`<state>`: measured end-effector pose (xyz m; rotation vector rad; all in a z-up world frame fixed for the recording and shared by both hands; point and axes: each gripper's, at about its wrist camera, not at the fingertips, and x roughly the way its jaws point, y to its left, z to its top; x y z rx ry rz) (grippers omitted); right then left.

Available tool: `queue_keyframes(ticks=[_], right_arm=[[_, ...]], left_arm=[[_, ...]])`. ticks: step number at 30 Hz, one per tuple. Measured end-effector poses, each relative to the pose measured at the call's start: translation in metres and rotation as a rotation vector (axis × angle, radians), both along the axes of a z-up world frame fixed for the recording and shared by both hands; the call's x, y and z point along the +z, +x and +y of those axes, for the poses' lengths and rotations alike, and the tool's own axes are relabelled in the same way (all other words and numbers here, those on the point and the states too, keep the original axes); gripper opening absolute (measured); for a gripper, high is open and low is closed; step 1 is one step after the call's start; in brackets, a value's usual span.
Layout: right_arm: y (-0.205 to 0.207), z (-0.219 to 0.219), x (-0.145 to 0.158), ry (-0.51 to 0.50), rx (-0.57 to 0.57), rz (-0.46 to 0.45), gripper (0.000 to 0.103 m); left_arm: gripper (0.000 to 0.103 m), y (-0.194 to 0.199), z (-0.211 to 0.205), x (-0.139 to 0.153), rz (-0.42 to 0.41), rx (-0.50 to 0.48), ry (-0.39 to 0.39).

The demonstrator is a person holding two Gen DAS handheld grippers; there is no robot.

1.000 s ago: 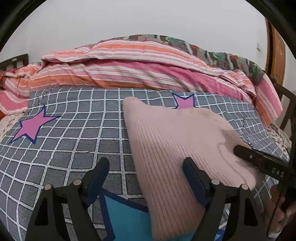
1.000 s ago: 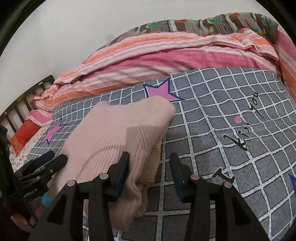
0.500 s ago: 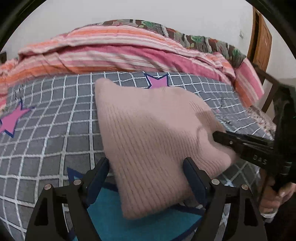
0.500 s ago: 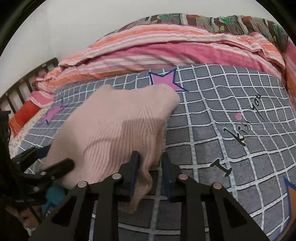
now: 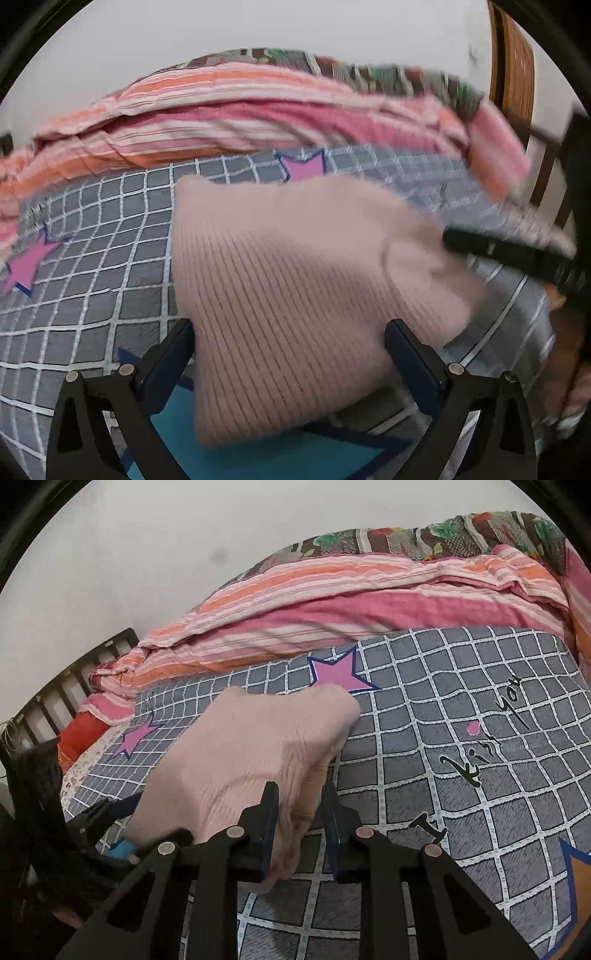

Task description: Fold small clothes

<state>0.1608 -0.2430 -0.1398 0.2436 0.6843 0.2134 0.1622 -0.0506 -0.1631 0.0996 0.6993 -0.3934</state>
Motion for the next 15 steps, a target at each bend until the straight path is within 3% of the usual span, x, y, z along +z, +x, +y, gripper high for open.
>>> queue_keyframes(ticks=[5,9,14,15], right_arm=[[0.006,0.001,-0.003,0.002,-0.004,0.009,0.024],[0.017,0.003,-0.001,0.053,0.016,0.019,0.035],[0.046,0.008,-0.008,0.086,-0.015,0.062,0.034],[0.054,0.008,-0.012,0.098,-0.035,0.084,0.028]], left_arm=[[0.102,-0.01,0.033,0.014,-0.029,-0.043,-0.122],[0.101,0.002,0.062,0.027,-0.066,0.054,-0.154],[0.095,0.03,0.085,0.022,0.016,0.11,-0.274],[0.092,0.032,0.086,0.021,0.02,0.114,-0.278]])
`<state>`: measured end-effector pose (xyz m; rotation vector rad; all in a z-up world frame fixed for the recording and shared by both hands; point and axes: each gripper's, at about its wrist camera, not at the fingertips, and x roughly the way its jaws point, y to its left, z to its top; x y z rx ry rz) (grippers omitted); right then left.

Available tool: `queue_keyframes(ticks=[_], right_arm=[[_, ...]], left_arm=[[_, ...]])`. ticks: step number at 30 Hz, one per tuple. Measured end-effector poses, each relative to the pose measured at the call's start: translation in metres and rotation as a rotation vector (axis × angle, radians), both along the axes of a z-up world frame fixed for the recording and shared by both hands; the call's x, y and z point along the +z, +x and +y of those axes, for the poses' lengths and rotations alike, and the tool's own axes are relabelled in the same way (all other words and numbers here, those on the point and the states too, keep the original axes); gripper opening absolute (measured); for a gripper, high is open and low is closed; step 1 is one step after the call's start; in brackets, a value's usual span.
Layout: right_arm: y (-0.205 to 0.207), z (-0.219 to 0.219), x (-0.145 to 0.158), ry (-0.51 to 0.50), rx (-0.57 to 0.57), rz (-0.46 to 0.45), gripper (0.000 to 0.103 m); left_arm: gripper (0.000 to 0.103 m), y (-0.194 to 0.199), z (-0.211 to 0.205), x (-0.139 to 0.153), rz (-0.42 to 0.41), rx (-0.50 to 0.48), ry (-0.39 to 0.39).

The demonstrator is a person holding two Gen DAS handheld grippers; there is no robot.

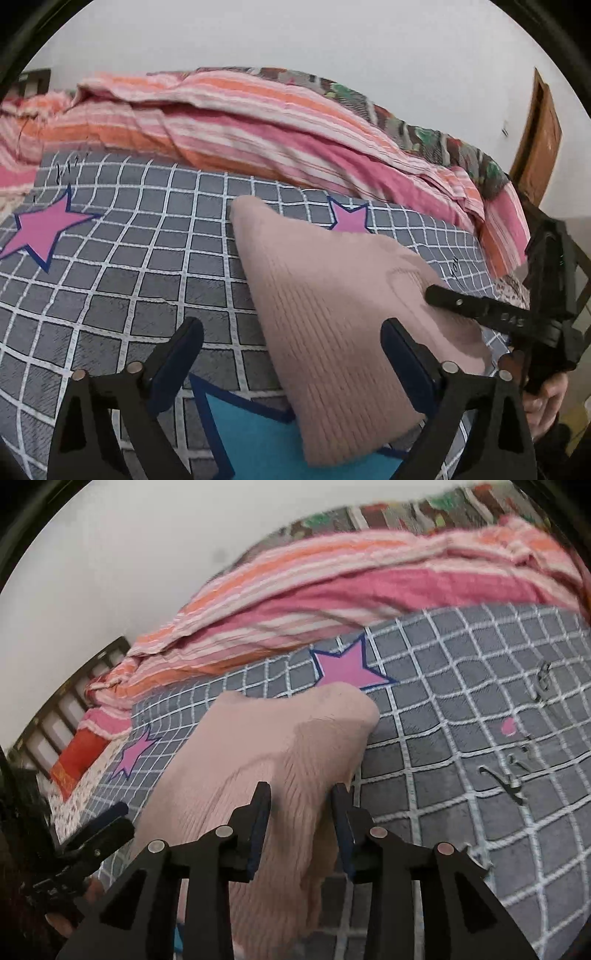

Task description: Fold small clothes

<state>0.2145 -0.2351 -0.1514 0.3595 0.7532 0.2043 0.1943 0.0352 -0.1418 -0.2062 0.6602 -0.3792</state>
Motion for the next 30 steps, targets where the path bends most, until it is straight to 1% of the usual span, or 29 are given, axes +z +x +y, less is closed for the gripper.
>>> queue_keyframes(ticks=[1,2,3,4,5,6,7,8,10,11,12,13,14,16,17,18,20,22,23,24,25,27,30], right_arm=[[0.004,0.001,-0.002,0.002,-0.007,0.011,0.025],[0.008,0.004,-0.004,-0.006,0.0,0.022,0.017],[0.007,0.008,-0.002,-0.024,0.024,0.0,0.014],[0.003,0.011,0.004,-0.053,0.045,-0.043,0.014],[-0.005,0.012,0.013,-0.078,0.066,-0.111,0.014],[-0.008,0.01,0.016,-0.071,0.07,-0.129,0.014],[-0.006,0.007,0.015,-0.062,0.061,-0.114,0.014],[0.002,0.004,0.007,-0.057,0.034,-0.058,0.014],[0.013,0.004,-0.01,-0.069,0.006,0.022,0.014],[0.014,0.003,-0.012,-0.07,-0.002,0.023,0.015],[0.014,0.003,-0.008,-0.066,0.005,0.017,0.017],[0.013,0.002,-0.003,-0.064,0.012,0.01,0.018],[0.011,0.001,0.003,-0.066,0.01,-0.011,0.019],[0.011,0.001,0.008,-0.083,-0.011,-0.035,0.024],[0.016,0.001,0.009,-0.1,-0.017,-0.031,0.026],[0.02,0.001,0.009,-0.103,-0.016,-0.021,0.026],[0.032,-0.003,0.01,-0.095,-0.008,0.0,0.027],[0.046,-0.005,0.014,-0.102,-0.01,0.01,0.03],[0.054,-0.008,0.016,-0.106,-0.018,0.018,0.033],[0.061,-0.012,0.016,-0.101,-0.02,0.025,0.037],[0.066,-0.015,0.015,-0.094,-0.02,0.032,0.038],[0.078,-0.023,0.009,-0.068,-0.022,0.057,0.04],[0.097,-0.033,-0.002,0.0,-0.018,0.107,0.04]], left_arm=[[0.09,0.003,0.0,-0.002,0.006,0.0,0.002],[0.088,0.005,0.001,-0.004,0.014,-0.004,0.002],[0.087,0.006,0.001,-0.005,0.02,-0.008,-0.002],[0.087,0.008,0.002,-0.005,0.024,-0.006,-0.007],[0.087,0.008,0.002,-0.005,0.024,-0.005,-0.011],[0.087,0.009,0.003,-0.004,0.022,-0.005,-0.015],[0.087,0.008,0.002,-0.005,0.024,-0.004,-0.012],[0.087,0.011,0.001,-0.005,0.034,-0.002,-0.006],[0.087,0.018,-0.001,-0.008,0.06,-0.015,-0.026],[0.086,0.021,-0.001,-0.009,0.072,-0.011,-0.031],[0.082,0.025,-0.002,-0.009,0.087,-0.008,-0.042],[0.08,0.028,-0.002,-0.009,0.096,-0.012,-0.055],[0.079,0.031,-0.002,-0.009,0.102,-0.013,-0.063],[0.076,0.04,-0.002,-0.012,0.124,0.001,-0.075],[0.072,0.045,-0.002,-0.013,0.135,0.001,-0.085],[0.071,0.054,-0.001,-0.015,0.164,0.001,-0.107],[0.069,0.067,-0.001,-0.015,0.189,-0.003,-0.122],[0.068,0.083,-0.002,-0.011,0.19,0.01,-0.096],[0.066,0.093,-0.003,-0.009,0.194,0.019,-0.081],[0.066,0.106,-0.003,-0.009,0.206,0.03,-0.072],[0.066,0.117,-0.002,-0.009,0.219,0.038,-0.072],[0.066,0.138,-0.002,-0.012,0.248,0.056,-0.078],[0.066,0.158,-0.004,-0.015,0.266,0.079,-0.06]])
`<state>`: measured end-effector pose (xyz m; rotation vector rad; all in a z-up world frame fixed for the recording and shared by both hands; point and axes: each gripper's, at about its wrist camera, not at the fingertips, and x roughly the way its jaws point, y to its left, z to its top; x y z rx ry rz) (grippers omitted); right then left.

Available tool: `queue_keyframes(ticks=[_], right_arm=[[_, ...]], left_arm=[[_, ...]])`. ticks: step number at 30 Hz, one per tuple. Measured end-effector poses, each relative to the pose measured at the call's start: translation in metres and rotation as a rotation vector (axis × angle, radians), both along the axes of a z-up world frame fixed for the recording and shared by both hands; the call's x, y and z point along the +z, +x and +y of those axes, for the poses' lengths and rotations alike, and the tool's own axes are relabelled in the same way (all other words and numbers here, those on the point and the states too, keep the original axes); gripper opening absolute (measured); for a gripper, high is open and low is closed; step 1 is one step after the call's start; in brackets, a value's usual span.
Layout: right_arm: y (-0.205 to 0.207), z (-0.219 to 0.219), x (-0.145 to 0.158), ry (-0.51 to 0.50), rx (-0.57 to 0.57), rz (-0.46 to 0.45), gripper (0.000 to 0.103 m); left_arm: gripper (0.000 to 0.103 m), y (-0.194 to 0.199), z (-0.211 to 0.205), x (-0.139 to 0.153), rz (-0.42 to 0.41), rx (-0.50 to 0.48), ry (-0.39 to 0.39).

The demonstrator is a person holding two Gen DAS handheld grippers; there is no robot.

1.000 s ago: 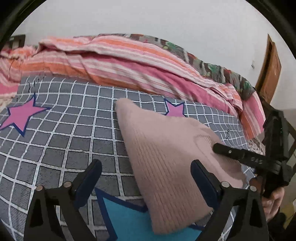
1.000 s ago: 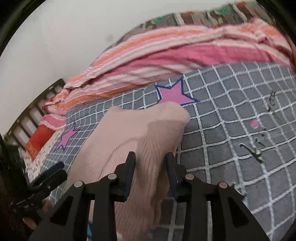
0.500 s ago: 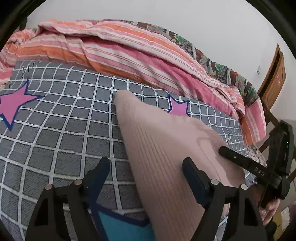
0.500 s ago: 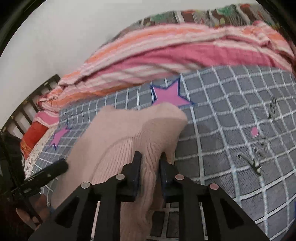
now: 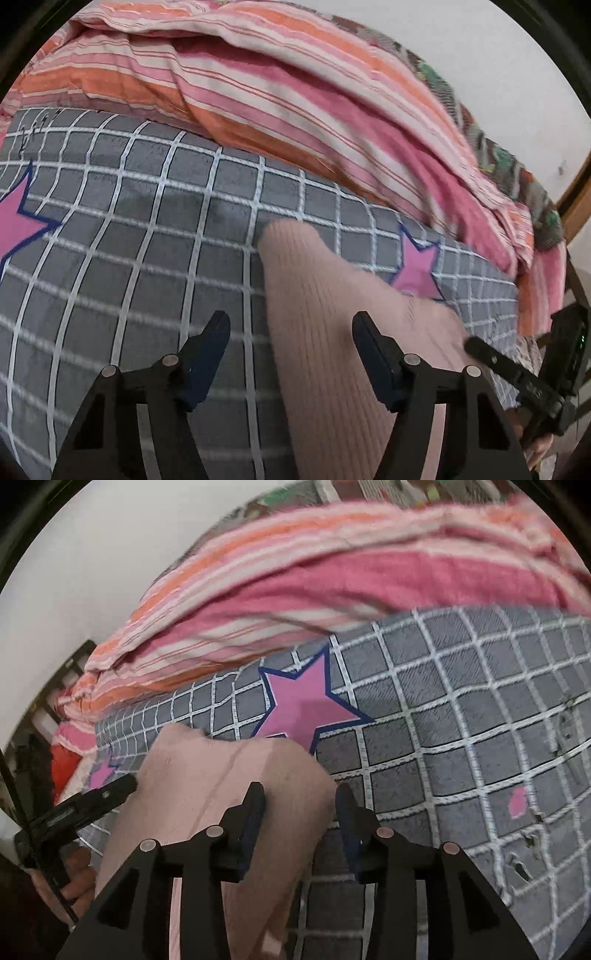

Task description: Fold small clothes

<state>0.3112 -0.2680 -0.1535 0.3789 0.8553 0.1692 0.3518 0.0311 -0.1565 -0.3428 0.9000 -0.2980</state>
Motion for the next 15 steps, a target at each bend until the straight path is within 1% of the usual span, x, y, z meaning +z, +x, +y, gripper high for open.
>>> queue_keyframes(ticks=[2,4,6,7,9,10,11,13,15], right_arm=[[0.011,-0.002,-0.005,0.022,0.012,0.022,0.041],[0.016,-0.001,-0.007,0.024,0.023,0.022,0.041],[0.021,0.002,-0.013,0.023,0.046,0.025,0.041],[0.022,0.004,-0.017,0.02,0.056,0.027,0.04],[0.023,0.006,-0.024,0.018,0.07,0.024,0.029],[0.023,0.007,-0.025,0.015,0.076,0.019,0.025],[0.022,0.009,-0.025,0.0,0.08,0.002,0.011],[0.017,0.008,-0.019,0.003,0.082,-0.053,0.011],[0.017,0.01,-0.019,-0.026,0.068,-0.063,0.01]], left_arm=[[0.065,0.012,-0.003,-0.003,0.014,-0.007,-0.002],[0.063,0.021,-0.008,-0.007,0.018,-0.012,0.002],[0.055,0.026,-0.014,-0.013,0.028,-0.017,0.015],[0.044,0.027,-0.017,-0.018,0.03,-0.03,0.001],[0.03,0.028,-0.018,-0.02,0.017,-0.04,-0.003],[0.028,0.025,-0.016,-0.019,-0.021,-0.039,-0.008],[0.026,0.024,-0.015,-0.017,-0.04,-0.039,-0.017],[0.025,0.023,-0.016,-0.018,-0.053,-0.035,-0.006],[0.026,0.021,-0.018,-0.019,-0.074,-0.034,0.016]])
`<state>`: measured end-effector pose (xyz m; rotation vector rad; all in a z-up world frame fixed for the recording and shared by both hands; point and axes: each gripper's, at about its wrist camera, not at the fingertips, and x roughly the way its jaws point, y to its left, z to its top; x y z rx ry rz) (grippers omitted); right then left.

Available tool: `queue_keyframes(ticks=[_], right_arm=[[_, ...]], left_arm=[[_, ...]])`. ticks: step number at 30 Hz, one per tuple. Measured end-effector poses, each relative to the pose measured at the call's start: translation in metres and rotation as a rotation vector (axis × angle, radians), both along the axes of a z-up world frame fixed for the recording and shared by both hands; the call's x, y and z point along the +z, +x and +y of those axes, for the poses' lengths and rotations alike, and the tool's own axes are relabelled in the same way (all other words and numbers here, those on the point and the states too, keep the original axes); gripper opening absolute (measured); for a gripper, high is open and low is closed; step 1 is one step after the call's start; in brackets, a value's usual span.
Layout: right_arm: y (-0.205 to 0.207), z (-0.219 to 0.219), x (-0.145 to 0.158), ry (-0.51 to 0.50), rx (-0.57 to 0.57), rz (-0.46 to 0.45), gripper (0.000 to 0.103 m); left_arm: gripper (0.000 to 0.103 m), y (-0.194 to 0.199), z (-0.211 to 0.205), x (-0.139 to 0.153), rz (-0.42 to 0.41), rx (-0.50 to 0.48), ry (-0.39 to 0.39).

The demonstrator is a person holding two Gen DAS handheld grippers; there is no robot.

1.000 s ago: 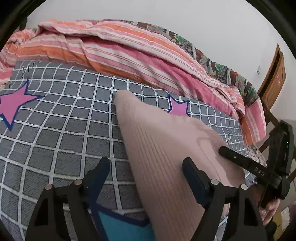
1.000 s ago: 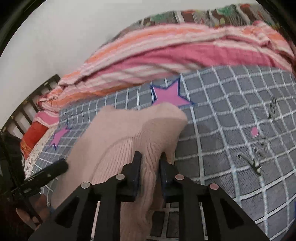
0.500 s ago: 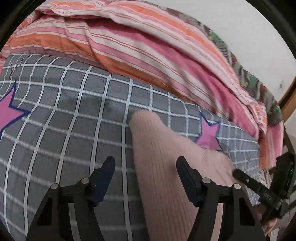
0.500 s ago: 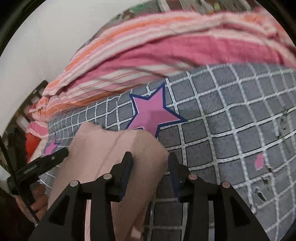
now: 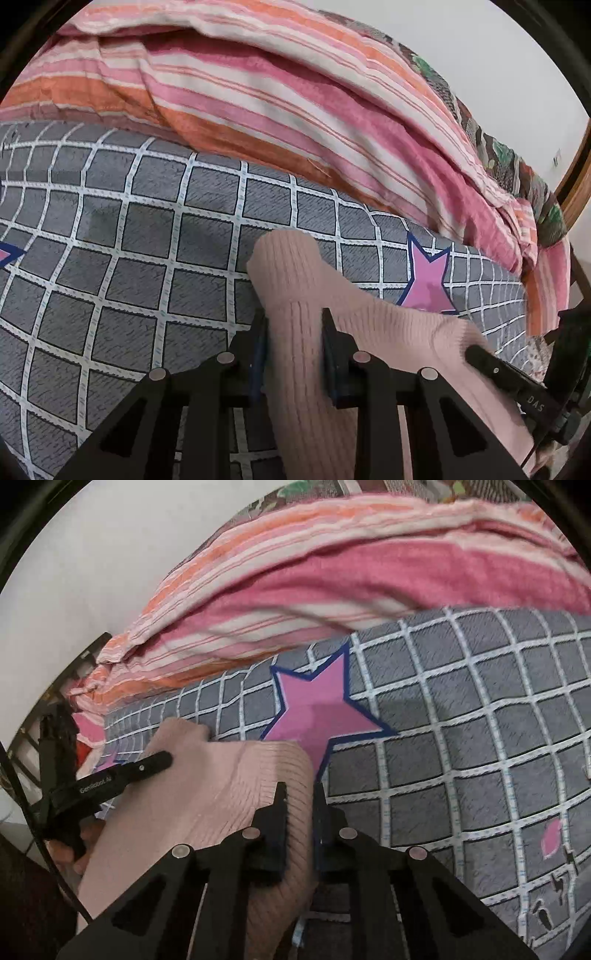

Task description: Fold small clothes

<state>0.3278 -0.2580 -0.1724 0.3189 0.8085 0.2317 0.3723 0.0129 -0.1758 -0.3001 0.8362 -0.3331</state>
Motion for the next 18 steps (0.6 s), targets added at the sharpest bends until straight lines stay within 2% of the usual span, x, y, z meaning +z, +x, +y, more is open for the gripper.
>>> queue_keyframes(ticks=[2,6,8,9,11,13,15,16,18], right_arm=[[0.004,0.004,-0.009,-0.039,-0.011,0.034,0.01],[0.007,-0.003,-0.012,-0.003,-0.023,0.058,0.013],[0.008,-0.007,-0.014,0.006,-0.039,0.071,0.02],[0.009,-0.009,-0.015,0.015,-0.042,0.076,0.02],[0.01,-0.011,-0.017,0.024,-0.047,0.089,0.02],[0.008,-0.011,-0.016,0.012,-0.048,0.09,0.021],[0.006,-0.009,-0.009,0.002,-0.058,0.085,0.029],[0.002,-0.01,-0.003,-0.002,-0.061,0.079,0.032],[-0.009,-0.008,0.012,-0.005,-0.049,0.04,0.033]], left_arm=[[0.032,0.002,-0.001,0.001,0.005,0.0,0.004],[0.053,0.008,-0.002,0.01,-0.017,0.047,0.039],[0.05,0.014,0.001,0.009,-0.021,0.078,0.055],[0.043,0.017,0.003,0.007,-0.011,0.083,0.061],[0.038,0.02,-0.002,0.001,0.019,0.065,0.074],[0.041,0.013,-0.004,0.007,-0.008,0.073,0.104],[0.045,0.005,-0.006,0.013,-0.011,0.061,0.112],[0.046,-0.001,-0.009,0.017,-0.006,0.035,0.108],[0.048,-0.011,-0.017,0.02,0.009,-0.015,0.135]])
